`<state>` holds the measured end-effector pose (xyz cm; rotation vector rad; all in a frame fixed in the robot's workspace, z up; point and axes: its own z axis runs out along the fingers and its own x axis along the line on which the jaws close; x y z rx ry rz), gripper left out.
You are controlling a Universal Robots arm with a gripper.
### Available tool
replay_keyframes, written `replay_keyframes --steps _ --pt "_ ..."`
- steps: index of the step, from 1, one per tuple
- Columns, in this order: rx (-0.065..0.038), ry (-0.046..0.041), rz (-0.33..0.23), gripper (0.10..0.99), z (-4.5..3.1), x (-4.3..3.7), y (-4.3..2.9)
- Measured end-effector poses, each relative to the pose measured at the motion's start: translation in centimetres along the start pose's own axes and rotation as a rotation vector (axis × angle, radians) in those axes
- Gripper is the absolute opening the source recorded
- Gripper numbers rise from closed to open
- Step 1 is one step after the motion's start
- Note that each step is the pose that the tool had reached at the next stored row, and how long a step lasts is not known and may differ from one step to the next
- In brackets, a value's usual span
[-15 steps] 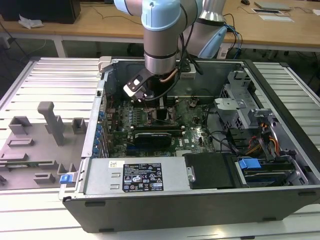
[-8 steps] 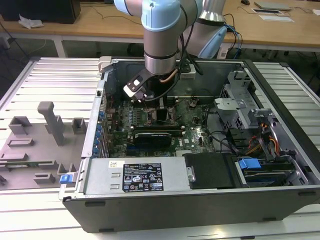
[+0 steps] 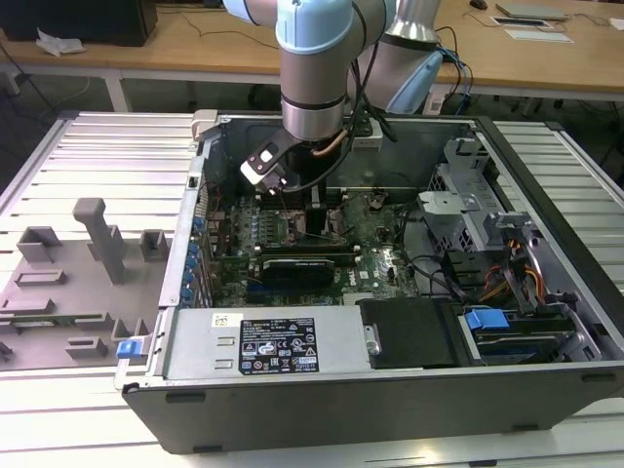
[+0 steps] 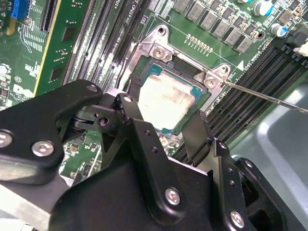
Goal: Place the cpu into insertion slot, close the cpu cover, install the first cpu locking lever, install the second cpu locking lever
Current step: 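Place the cpu into insertion slot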
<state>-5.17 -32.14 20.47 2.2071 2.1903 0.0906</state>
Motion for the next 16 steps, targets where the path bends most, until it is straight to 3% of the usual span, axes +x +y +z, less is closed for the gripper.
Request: replay_keyframes --steps 8,12,13,15,16 --pt "0.0 0.0 0.0 0.616 -0.16 0.0 0.01" --pt "0.0 -0.0001 0.0 0.29 -0.21 0.0 0.01" --pt "0.0 -0.0001 0.0 0.29 -0.22 0.0 0.01" --pt "0.0 -0.0001 0.0 0.169 -0.23 0.01 0.01" --pt "0.0 -0.0001 0.0 0.169 -0.24 0.0 0.01"
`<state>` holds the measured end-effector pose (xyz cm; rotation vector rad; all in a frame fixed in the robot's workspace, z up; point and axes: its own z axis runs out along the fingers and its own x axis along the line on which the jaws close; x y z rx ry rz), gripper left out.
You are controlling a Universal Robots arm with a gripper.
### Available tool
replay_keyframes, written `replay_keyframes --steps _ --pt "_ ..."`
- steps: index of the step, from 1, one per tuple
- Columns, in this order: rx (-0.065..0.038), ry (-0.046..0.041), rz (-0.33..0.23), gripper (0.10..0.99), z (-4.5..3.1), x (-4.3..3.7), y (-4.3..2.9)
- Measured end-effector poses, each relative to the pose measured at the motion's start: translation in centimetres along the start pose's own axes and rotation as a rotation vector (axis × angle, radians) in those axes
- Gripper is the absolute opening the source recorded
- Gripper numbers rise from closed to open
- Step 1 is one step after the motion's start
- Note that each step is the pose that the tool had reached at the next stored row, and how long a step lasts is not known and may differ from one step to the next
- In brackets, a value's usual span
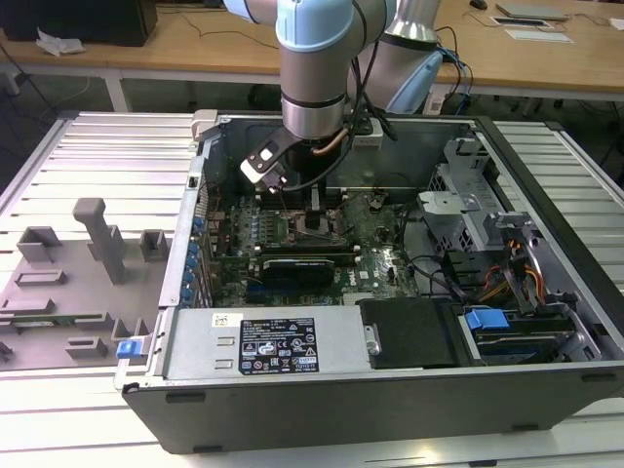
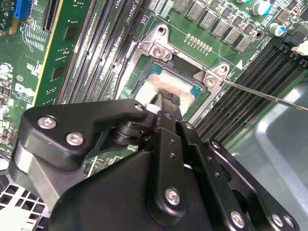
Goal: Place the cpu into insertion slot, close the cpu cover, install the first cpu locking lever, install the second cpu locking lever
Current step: 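Place the cpu into insertion slot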
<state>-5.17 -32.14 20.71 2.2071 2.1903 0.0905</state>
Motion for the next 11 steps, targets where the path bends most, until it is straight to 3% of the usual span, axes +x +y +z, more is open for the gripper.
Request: replay_keyframes --steps 1,3,6,11 --pt "0.0 0.0 0.0 0.106 -0.01 0.0 0.0" --pt "0.0 0.0 0.0 0.106 -0.03 0.0 0.0" --pt "0.0 -0.0017 0.0 0.106 -1.01 0.02 0.06" --pt "0.0 -0.0135 -0.001 0.106 -2.17 0.04 0.14"
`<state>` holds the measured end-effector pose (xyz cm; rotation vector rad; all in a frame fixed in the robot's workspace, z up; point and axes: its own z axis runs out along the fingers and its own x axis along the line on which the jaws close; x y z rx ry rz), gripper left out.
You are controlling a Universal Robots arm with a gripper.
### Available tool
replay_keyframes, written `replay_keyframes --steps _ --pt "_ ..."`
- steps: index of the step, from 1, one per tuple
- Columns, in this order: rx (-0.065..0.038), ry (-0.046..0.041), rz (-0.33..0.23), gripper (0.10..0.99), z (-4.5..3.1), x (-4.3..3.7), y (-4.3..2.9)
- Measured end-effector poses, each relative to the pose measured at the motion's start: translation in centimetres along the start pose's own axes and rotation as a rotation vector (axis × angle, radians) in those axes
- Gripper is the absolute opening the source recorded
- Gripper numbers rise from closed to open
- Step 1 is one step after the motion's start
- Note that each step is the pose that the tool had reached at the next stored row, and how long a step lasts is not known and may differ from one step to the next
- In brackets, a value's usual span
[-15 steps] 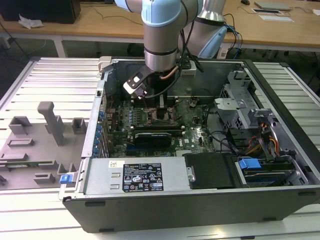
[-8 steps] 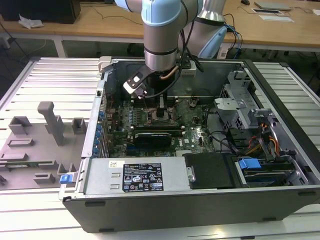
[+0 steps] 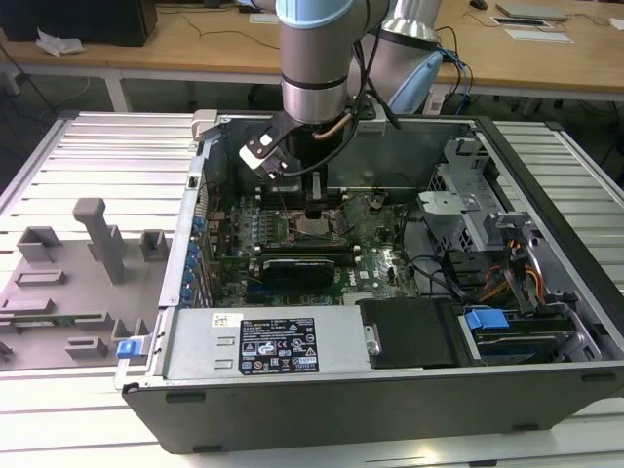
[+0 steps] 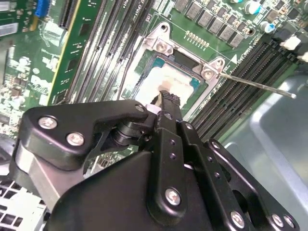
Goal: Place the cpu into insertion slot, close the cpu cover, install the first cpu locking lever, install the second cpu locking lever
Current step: 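Place the cpu into insertion slot, then close the cpu cover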
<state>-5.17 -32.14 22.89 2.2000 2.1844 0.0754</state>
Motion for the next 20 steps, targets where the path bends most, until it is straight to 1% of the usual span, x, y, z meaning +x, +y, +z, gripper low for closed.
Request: replay_keyframes --steps 2,4,5,20 --pt "0.0 -0.001 0.0 0.106 -0.59 0.0 0.03" --pt "0.0 -0.0012 0.0 0.106 -1.82 0.01 0.11" --pt "0.0 -0.0011 0.0 0.106 -2.05 0.02 0.12" --pt "0.0 -0.003 0.0 0.106 -2.06 0.03 0.13"
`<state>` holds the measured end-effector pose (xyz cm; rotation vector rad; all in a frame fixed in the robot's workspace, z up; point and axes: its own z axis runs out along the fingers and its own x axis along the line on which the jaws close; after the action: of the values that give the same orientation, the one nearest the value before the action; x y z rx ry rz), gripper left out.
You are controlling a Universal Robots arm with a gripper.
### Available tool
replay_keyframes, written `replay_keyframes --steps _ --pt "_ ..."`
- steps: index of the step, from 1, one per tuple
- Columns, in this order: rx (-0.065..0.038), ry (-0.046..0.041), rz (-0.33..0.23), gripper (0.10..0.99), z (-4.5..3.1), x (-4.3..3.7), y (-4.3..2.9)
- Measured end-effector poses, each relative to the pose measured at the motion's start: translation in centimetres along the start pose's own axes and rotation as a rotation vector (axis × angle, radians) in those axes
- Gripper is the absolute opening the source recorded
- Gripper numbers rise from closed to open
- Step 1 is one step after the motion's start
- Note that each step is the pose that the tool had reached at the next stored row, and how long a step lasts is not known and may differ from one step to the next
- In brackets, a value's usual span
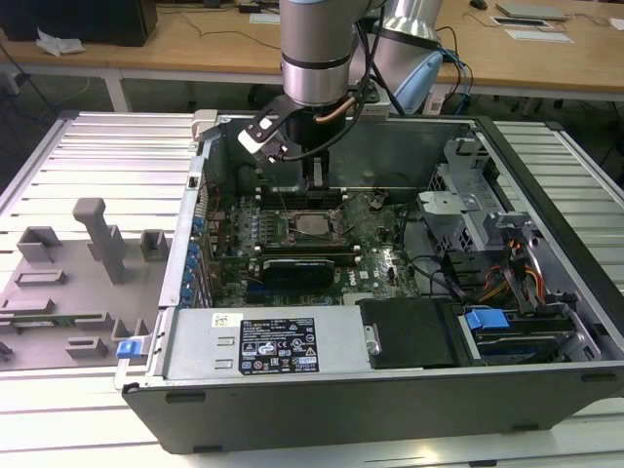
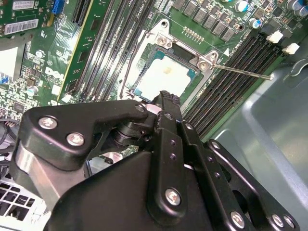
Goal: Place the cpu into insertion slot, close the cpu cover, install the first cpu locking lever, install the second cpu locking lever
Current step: 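Close the cpu cover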
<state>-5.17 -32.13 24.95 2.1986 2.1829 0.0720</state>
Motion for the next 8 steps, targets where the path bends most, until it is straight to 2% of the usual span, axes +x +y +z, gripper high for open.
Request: replay_keyframes --steps 2,3,4,8 --pt "0.0 0.0001 0.0 0.106 -0.26 0.0 0.02" --pt "0.0 0.0001 0.0 0.106 -1.05 0.0 0.06" --pt "0.0 0.0002 0.0 0.106 -1.32 0.0 0.08" --pt "0.0 0.0002 0.0 0.106 -1.47 0.0 0.09"
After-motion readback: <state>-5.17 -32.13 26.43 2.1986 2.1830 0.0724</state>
